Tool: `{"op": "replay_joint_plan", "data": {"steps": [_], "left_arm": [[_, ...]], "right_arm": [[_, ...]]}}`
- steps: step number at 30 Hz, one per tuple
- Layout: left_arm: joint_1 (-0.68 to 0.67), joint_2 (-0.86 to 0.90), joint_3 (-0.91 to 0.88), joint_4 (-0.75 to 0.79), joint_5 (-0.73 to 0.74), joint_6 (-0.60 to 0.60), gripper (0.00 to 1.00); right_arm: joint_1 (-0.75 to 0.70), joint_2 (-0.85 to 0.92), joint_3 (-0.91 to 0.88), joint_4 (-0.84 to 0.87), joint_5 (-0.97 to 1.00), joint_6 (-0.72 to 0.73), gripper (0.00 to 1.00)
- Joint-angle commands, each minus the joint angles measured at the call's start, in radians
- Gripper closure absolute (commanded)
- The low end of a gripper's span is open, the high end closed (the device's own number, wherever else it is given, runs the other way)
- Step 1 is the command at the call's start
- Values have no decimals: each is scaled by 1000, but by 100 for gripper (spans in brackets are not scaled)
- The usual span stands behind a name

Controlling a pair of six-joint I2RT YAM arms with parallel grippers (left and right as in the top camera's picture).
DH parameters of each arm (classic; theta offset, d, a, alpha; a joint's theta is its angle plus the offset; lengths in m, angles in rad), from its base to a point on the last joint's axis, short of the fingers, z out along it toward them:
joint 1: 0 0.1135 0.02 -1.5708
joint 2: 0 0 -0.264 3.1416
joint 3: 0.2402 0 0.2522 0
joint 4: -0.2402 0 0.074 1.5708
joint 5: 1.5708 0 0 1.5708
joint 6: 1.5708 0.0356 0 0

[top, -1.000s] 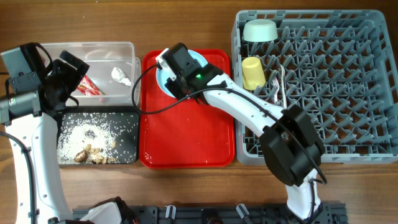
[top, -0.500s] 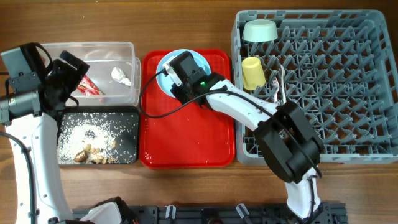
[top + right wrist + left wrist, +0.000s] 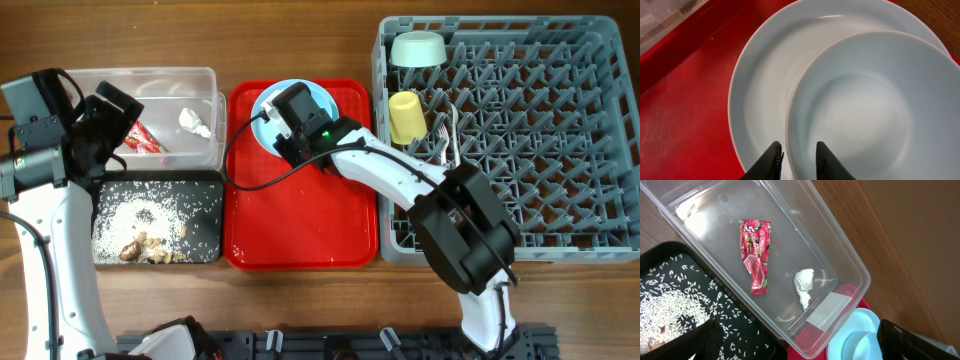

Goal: Sort waste into correct bins and load items into the dishwasher rack
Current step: 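Reach the right gripper to the light-blue bowl on the plate and grip its rim, then carry the light-blue bowl into the rack's middle with the right gripper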

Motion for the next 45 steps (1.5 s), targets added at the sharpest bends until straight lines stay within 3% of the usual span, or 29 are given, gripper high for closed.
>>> {"op": "replay_joint_plan", "data": {"steps": [1,17,21,25,29,32,35,39,42,45], "left_arm": [[5,-6,8,2,5,16,0],[5,-6,8,2,5,16,0],[5,-6,8,2,5,16,0],[5,-6,8,2,5,16,0],[5,-6,8,1,5,16,0],[5,-6,8,1,5,16,0],[5,-6,8,2,5,16,0],[5,-6,8,1,5,16,0],[5,-6,8,1,5,16,0],[5,-6,8,1,5,16,0]], "right_arm": [[-1,20,-12,-2,-10,-10,80],[-3,38,-12,2,-5,-10,83],[-3,35,2,-1,-6,-8,96],[-5,-84,94,-48,-65,69,96],[-35,-322,133,-90,-198,172,96],[-130,-504,132,-151,-369,301,96],[-298,-605,132,-269,-694,357,96],[-543,-622,121,-451,-1069,341,96],[-747,-621,9,-476,-1382,256,96],[-852,-621,-118,-479,-1485,212,96]]}}
